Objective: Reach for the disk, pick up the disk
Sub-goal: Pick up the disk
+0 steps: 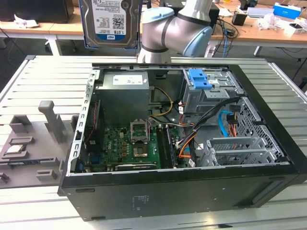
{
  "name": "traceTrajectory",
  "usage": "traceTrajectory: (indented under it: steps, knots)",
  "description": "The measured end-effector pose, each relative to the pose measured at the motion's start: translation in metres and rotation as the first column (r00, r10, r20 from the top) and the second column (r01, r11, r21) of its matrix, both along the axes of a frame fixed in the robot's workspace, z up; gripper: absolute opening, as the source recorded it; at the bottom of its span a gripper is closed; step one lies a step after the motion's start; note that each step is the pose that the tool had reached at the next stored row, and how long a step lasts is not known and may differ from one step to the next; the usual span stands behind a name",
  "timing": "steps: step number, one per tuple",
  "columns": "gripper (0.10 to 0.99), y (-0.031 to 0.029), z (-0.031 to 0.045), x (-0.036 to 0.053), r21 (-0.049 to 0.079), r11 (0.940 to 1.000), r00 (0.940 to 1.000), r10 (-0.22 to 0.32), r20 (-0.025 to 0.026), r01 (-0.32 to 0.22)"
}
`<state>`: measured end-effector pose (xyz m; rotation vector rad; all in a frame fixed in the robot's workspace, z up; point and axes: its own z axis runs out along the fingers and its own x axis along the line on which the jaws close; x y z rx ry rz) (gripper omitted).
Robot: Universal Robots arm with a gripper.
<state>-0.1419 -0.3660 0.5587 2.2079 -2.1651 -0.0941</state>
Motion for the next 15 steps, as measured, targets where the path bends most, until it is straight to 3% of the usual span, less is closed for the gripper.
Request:
traceTrajectory:
  steps: [15]
  knots:
    - [0.365,0.0001,0.0000,0.0458,0.000,1.0000,1.0000,0.000,-0.0082,0.000]
